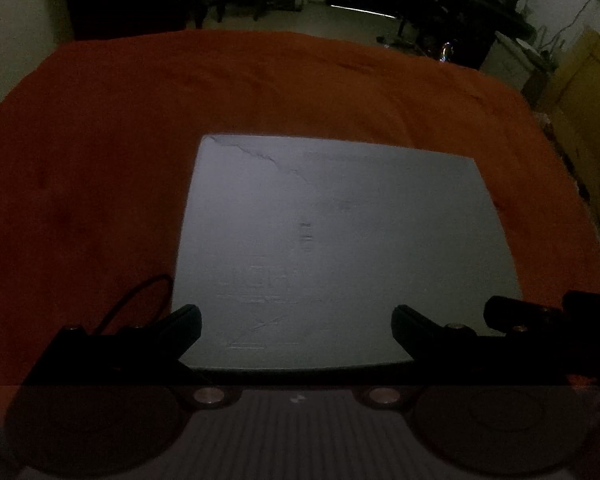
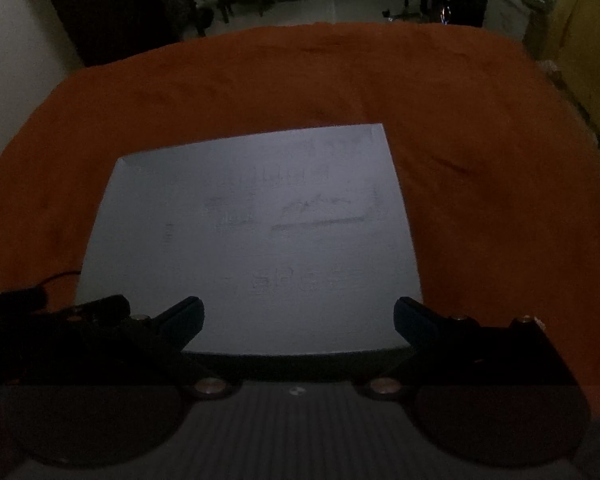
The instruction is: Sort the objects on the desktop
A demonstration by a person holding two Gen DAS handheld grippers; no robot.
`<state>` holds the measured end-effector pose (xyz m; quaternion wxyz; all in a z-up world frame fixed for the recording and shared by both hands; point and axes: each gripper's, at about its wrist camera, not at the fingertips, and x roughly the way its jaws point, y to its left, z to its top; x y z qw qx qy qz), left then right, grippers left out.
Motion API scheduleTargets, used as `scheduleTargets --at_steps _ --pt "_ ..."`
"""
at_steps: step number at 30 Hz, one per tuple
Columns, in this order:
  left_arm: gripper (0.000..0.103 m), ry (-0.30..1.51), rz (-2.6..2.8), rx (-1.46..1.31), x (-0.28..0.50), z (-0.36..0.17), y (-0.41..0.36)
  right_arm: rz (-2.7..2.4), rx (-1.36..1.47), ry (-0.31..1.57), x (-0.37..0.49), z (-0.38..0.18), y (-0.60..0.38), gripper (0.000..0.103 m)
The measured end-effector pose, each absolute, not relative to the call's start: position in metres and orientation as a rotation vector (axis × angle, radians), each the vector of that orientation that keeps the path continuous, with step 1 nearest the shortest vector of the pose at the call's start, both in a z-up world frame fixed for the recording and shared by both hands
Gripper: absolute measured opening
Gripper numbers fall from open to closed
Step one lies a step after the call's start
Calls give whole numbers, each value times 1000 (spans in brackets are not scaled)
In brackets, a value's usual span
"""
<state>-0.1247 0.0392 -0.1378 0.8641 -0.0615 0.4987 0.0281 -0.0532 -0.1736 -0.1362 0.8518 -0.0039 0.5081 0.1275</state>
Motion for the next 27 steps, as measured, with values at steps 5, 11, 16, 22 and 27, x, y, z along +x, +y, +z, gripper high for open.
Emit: scheduleTargets --at_steps 5,11,16,22,27 --pt "102 1054 55 -131 -121 -139 40 266 -14 1079 -50 -135 -177 103" --pt "102 1055 56 -132 -120 -139 41 271 -13 1084 -50 -132 -181 103" --pt "102 1056 54 -132 -120 -137 46 268 -7 1082 -53 -129 -175 103" --pt "102 1046 59 -128 -123 -133 47 269 0 1081 -55 -120 -180 103" --pt "102 1012 68 -103 -126 -129 47 280 -4 1077 -53 -119 -188 103"
